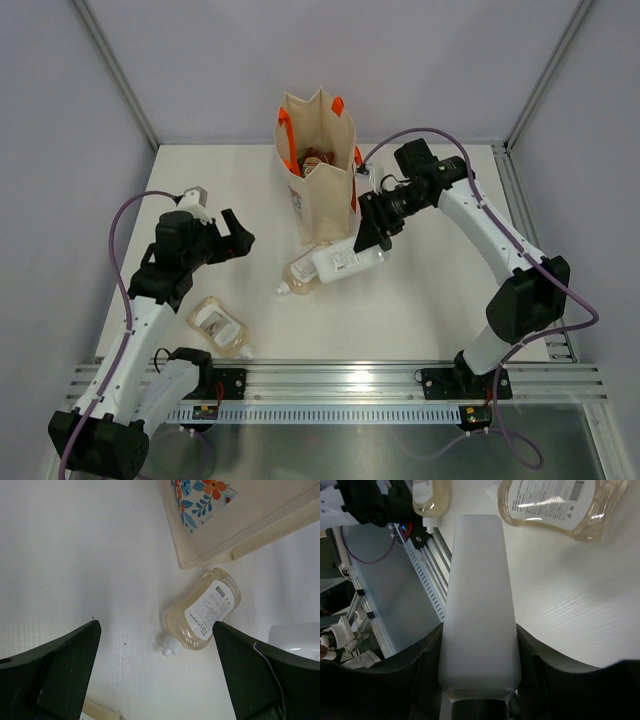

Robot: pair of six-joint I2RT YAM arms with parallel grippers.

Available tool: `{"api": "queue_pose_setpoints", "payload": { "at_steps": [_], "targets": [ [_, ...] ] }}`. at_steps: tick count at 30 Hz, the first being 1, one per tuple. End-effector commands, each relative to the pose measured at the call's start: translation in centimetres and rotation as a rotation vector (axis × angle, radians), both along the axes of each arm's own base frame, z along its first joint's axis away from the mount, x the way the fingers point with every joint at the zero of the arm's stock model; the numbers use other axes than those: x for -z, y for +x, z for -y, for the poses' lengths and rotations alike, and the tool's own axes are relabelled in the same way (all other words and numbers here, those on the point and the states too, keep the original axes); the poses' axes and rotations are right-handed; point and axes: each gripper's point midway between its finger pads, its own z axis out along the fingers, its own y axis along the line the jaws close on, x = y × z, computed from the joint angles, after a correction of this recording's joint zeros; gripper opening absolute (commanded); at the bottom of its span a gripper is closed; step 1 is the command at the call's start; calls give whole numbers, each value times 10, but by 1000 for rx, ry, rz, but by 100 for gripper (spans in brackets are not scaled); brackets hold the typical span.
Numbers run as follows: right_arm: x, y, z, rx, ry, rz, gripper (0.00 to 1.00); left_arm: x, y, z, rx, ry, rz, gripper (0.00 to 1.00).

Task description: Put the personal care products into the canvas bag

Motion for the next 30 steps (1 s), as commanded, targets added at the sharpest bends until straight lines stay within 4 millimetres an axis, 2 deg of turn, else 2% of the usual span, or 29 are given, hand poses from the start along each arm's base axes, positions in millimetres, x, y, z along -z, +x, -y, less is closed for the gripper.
{"api": "queue_pose_setpoints", "payload": {
  "at_steps": [1,2,3,5,8,9,10,11,13,14,15,16,17,19,20,21,23,26,27,29,30],
  "targets": [
    [-75,13,-21,-13,240,50,0,-18,5,4,27,-18,86,99],
    [-78,19,-23,-11,252,45,0,-18,5,4,27,-18,87,99],
    [-95,26,-24,-8,277,84,0,-20,5,4,27,-19,92,99],
    [-102,37,-29,-1,298,72,0,-20,4,4,25,-20,93,99],
    [-124,58,-37,14,340,102,0,-21,3,4,22,-26,96,99],
    [-140,66,-40,12,366,156,0,-20,2,4,22,-27,92,99],
    [-139,75,-43,21,369,155,0,-20,1,4,22,-30,94,99],
    [-155,81,-45,30,387,191,0,-20,1,4,19,-35,92,99],
    [-160,101,-50,65,403,204,0,-20,-2,4,19,-41,91,99],
    [-176,108,-51,71,426,249,0,-20,-3,5,21,-41,89,99],
    [-176,121,-55,92,438,246,0,-21,-5,4,19,-41,86,99],
    [-182,129,-55,107,452,263,0,-21,-6,4,19,-43,85,99],
    [-197,139,-56,115,482,324,0,-22,-7,4,18,-43,85,99],
    [-200,157,-57,168,501,308,0,-24,-10,3,12,-43,85,99],
    [-212,164,-57,177,527,352,0,-25,-10,2,9,-43,87,99],
    [-207,175,-59,200,531,326,0,-25,-12,2,8,-46,85,99],
    [-217,187,-60,225,555,369,0,-26,-15,1,-1,-55,85,99],
    [-216,208,-62,274,565,394,0,-25,-19,0,-15,-67,80,99],
    [-207,218,-64,289,557,387,0,-24,-19,0,-19,-68,78,99],
    [-211,230,-63,327,551,443,0,-24,-20,-1,-31,-76,73,99],
    [-202,240,-63,339,532,464,0,-24,-21,-2,-39,-79,72,99]
  ]
}}
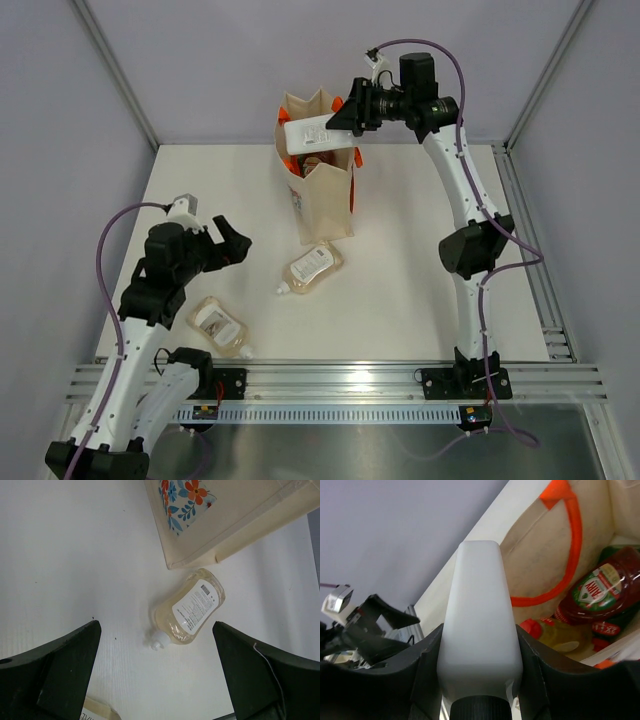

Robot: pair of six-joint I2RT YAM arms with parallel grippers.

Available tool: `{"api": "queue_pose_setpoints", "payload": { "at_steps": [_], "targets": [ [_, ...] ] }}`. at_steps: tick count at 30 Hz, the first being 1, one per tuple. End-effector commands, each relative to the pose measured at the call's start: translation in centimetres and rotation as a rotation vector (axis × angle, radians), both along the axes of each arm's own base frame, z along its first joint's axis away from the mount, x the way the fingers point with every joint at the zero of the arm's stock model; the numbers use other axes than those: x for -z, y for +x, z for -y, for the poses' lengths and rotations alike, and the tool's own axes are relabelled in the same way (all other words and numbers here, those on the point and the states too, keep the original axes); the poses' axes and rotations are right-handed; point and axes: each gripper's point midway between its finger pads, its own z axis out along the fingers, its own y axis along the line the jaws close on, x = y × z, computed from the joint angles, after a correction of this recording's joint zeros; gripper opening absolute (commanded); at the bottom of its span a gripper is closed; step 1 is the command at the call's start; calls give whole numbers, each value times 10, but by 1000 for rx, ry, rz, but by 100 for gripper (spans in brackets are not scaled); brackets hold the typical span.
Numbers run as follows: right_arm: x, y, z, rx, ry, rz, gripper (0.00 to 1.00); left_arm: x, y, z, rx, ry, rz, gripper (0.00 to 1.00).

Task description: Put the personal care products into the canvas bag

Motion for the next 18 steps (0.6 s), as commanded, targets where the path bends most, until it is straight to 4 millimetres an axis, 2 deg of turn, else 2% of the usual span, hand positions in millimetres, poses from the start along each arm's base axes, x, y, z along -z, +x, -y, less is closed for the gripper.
{"api": "queue_pose_setpoints", "payload": {
  "at_steps": [1,4,11,12,16,17,18],
  "targets": [
    [-59,17,-1,50,77,229,0,-5,-1,-3,-42,-36,8,99],
    [-44,33,-1,92,10,292,0,-1,-3,-11,-116,-58,-16,99],
    [-1,33,-16,99,-201,380,0,12,-10,-38,-355,-111,-76,99],
    [1,33,-17,91,-232,421,3,14,-12,-40,-377,-117,-90,99],
    [7,36,-27,111,-287,472,31,29,-25,-50,-516,-174,-198,99],
    [8,35,-33,107,-292,483,40,32,-27,-52,-540,-180,-217,99],
    [8,38,-33,119,-311,500,55,40,-33,-53,-581,-203,-267,99]
  ]
}}
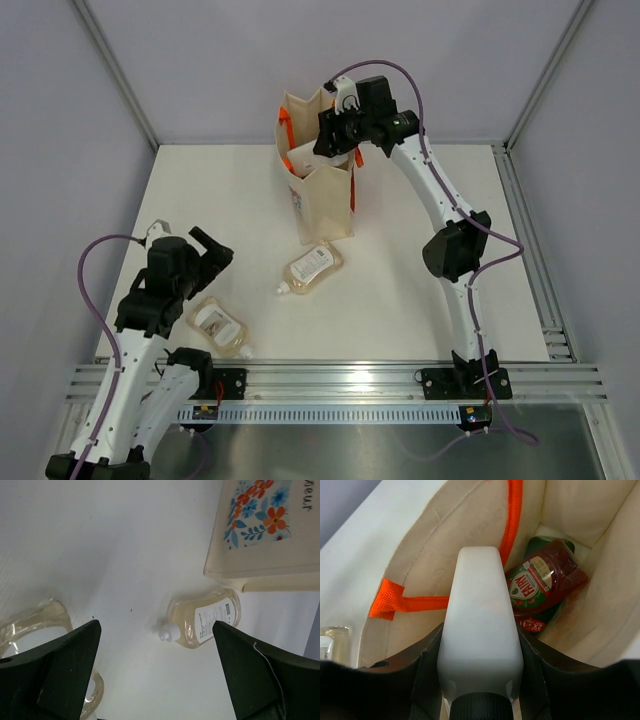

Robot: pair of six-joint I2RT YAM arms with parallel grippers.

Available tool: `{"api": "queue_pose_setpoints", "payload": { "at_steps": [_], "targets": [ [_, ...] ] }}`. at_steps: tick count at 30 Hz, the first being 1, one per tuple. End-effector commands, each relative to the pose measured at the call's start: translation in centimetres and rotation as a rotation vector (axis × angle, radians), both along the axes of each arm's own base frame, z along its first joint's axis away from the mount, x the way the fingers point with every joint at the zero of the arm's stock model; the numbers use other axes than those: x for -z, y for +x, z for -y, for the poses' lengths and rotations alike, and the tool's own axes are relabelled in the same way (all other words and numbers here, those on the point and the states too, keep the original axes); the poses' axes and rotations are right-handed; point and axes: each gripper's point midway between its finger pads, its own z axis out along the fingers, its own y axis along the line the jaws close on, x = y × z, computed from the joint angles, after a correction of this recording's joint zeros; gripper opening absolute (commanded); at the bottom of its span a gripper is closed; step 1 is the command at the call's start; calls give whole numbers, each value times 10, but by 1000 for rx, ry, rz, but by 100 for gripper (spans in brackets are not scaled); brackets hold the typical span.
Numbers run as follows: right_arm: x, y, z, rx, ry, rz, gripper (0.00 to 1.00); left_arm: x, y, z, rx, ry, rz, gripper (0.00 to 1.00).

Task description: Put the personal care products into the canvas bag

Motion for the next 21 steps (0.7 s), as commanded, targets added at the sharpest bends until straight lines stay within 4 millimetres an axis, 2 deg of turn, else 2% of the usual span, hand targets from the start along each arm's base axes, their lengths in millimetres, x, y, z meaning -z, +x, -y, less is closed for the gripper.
{"api": "queue_pose_setpoints", "payload": {
  "at_steps": [1,3,6,8,9,11,12,14,15,17,18,20,21],
  "targets": [
    [-79,2,-14,-23,37,283,64,13,-12,-16,-198,-68,-104,99],
    [-83,2,-14,-17,31,303,80,27,-24,-20,-271,-80,-210,99],
    [-99,1,-6,4,21,349,94,42,-41,-26,-337,-56,-355,99],
    [-108,-4,-2,-3,18,367,99,49,-48,-27,-345,-34,-418,99],
    [-121,-9,4,-8,29,384,99,56,-54,-29,-360,-16,-478,99],
    [-126,-21,7,-64,43,378,100,61,-60,-32,-373,14,-536,99],
    [-140,-31,12,-77,58,395,99,64,-69,-34,-382,34,-586,99],
    [-136,-42,19,-130,62,367,99,66,-71,-36,-386,69,-645,99],
    [-149,-54,24,-142,73,380,99,68,-76,-38,-382,88,-679,99],
    [-132,-68,29,-195,82,311,100,74,-77,-37,-367,120,-725,99],
    [-125,-85,32,-232,91,271,99,78,-77,-35,-343,130,-740,99],
    [-118,-98,36,-270,93,267,99,92,-80,-30,-312,139,-794,99],
    [-127,-115,40,-290,99,289,99,98,-77,-27,-297,136,-799,99]
  ]
}}
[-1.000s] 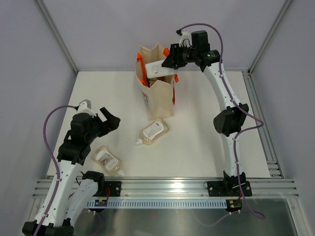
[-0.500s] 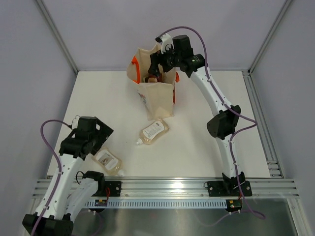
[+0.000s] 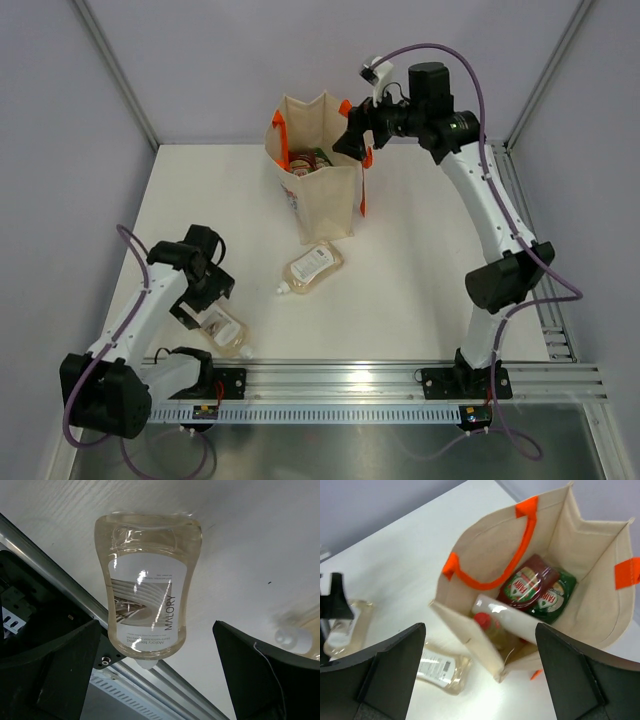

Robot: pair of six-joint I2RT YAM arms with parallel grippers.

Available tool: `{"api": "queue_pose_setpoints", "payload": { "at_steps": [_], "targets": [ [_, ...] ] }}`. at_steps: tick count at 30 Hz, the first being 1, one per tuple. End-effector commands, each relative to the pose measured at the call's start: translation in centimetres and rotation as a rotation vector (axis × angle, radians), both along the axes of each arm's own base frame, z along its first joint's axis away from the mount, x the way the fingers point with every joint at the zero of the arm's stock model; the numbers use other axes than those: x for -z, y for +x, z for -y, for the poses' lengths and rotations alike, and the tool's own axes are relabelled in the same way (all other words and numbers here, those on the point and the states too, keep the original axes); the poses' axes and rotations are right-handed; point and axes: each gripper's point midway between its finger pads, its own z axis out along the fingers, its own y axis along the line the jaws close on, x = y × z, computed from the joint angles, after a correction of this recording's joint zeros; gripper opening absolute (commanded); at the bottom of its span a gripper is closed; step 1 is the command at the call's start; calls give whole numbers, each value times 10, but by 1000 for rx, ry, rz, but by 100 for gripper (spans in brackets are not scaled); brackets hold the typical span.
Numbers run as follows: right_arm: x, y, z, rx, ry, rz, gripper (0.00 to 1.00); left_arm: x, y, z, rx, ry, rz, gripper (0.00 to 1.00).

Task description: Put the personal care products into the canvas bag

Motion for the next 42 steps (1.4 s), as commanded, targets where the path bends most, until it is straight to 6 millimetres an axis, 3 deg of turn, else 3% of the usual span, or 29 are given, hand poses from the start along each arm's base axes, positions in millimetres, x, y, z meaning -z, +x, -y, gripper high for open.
{"api": "queue_pose_setpoints", "payload": {
  "at_steps": [1,6,9,13,16,17,19,20,25,27,28,33,35,36,37,42],
  "targets": [
    [-5,-52,1,-155,27,18,99,14,0,2,32,14,-47,99],
    [25,-99,12,-249,8,-65,100,51,0,6,65,30,-138,99],
    [43,-116,18,-271,8,-129,100,70,6,16,89,-7,-169,99],
    [57,-129,28,-273,16,-199,100,93,-1,33,104,-83,-230,97],
    [64,-134,36,-257,25,-223,99,98,5,37,138,-79,-222,79],
    [66,-136,38,-255,32,-241,100,97,14,41,179,-93,-194,65],
    [73,-142,39,-254,35,-281,100,89,35,54,218,-145,-109,45],
    [73,-145,39,-265,41,-290,99,86,43,59,248,-167,-68,24],
    [84,-166,41,-322,46,-336,99,52,98,109,415,-388,282,10],
    [88,-176,41,-355,51,-362,100,42,110,124,463,-463,389,1],
    [90,-179,42,-372,49,-360,100,28,124,138,502,-527,493,0],
    [98,-198,41,-451,77,-408,100,15,135,171,588,-730,673,0],
    [101,-201,41,-465,83,-417,99,-2,142,184,647,-809,756,0],
    [102,-201,41,-467,84,-417,99,1,142,187,654,-830,757,0],
    [103,-202,41,-468,83,-417,99,-14,146,194,708,-871,830,0],
    [110,-198,41,-457,72,-419,99,-35,152,206,783,-955,931,0]
  ]
}}
